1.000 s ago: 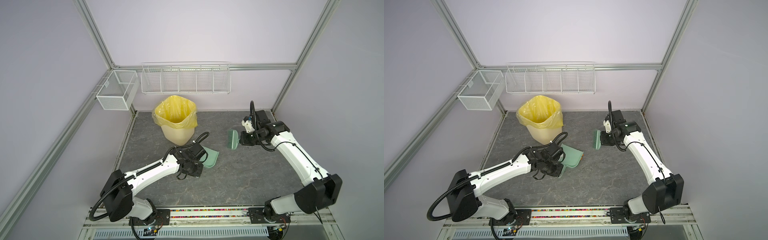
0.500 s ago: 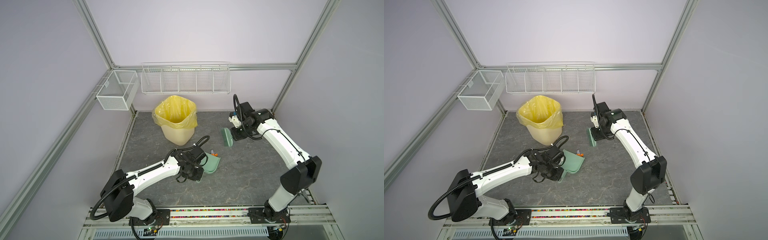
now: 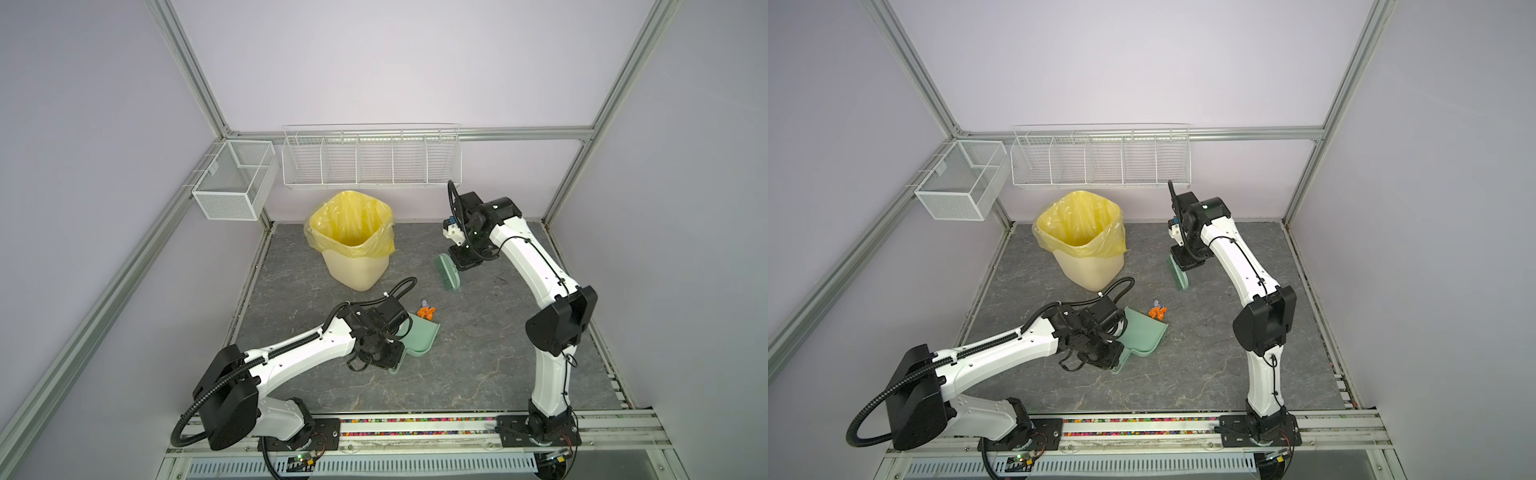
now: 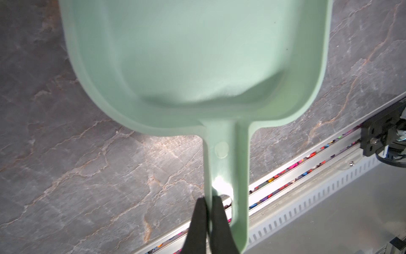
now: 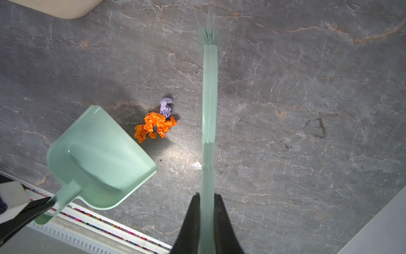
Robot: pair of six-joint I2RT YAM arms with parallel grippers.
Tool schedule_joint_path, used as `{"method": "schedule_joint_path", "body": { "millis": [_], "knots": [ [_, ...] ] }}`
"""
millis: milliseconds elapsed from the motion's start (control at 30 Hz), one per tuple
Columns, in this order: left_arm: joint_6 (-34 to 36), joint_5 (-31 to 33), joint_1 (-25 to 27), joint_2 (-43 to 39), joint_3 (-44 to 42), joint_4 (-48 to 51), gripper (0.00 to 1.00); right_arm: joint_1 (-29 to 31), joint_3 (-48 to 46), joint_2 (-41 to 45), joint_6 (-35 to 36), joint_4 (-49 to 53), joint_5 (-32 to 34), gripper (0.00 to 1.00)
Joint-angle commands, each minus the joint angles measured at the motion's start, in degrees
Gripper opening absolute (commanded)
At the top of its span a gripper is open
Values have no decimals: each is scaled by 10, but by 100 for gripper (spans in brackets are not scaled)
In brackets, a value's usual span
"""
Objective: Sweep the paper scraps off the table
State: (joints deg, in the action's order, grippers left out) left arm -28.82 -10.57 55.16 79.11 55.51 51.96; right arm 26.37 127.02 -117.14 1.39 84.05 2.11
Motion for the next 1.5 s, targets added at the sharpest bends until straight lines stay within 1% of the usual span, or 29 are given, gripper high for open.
{"method": "schedule_joint_path", "body": {
  "millis": [0, 200, 300, 367, 400, 467, 500, 733, 967, 1067, 1267, 1467],
  "knots": [
    [-3, -3, 2, -11, -20, 3, 0, 10, 31, -26, 22, 44, 15, 7],
    [-3, 1, 2, 5, -28, -4, 0, 14, 34, -43, 22, 43, 15, 7],
    [0, -9, 2, 16, -29, -17, 0, 22, 35, -51, 20, 41, 12, 7],
    [1, -29, 2, 25, -28, -25, 0, 28, 33, -56, 20, 42, 11, 7],
    [3, -43, 1, 29, -27, -30, 0, 34, 33, -59, 20, 41, 25, 7],
    [-1, -50, 2, 39, -22, -34, 0, 44, 32, -60, 13, 39, 73, 7],
    [-2, -55, 2, 43, -22, -39, 0, 49, 31, -60, 13, 38, 75, 7],
    [0, -70, 1, 67, -12, -49, 0, 63, 21, -63, 14, 30, 49, 7],
    [11, -57, -2, 78, 1, -34, 0, 80, 11, -62, 19, 28, 15, 7],
    [10, -49, -7, 77, -1, -35, 0, 91, 0, -58, 19, 28, 14, 7],
    [13, -52, -20, 77, -6, -42, 0, 119, -55, -22, 20, 21, 2, 7],
    [26, -48, -31, 83, -9, -32, 0, 147, -131, 33, 24, -6, -60, 7]
  ]
}}
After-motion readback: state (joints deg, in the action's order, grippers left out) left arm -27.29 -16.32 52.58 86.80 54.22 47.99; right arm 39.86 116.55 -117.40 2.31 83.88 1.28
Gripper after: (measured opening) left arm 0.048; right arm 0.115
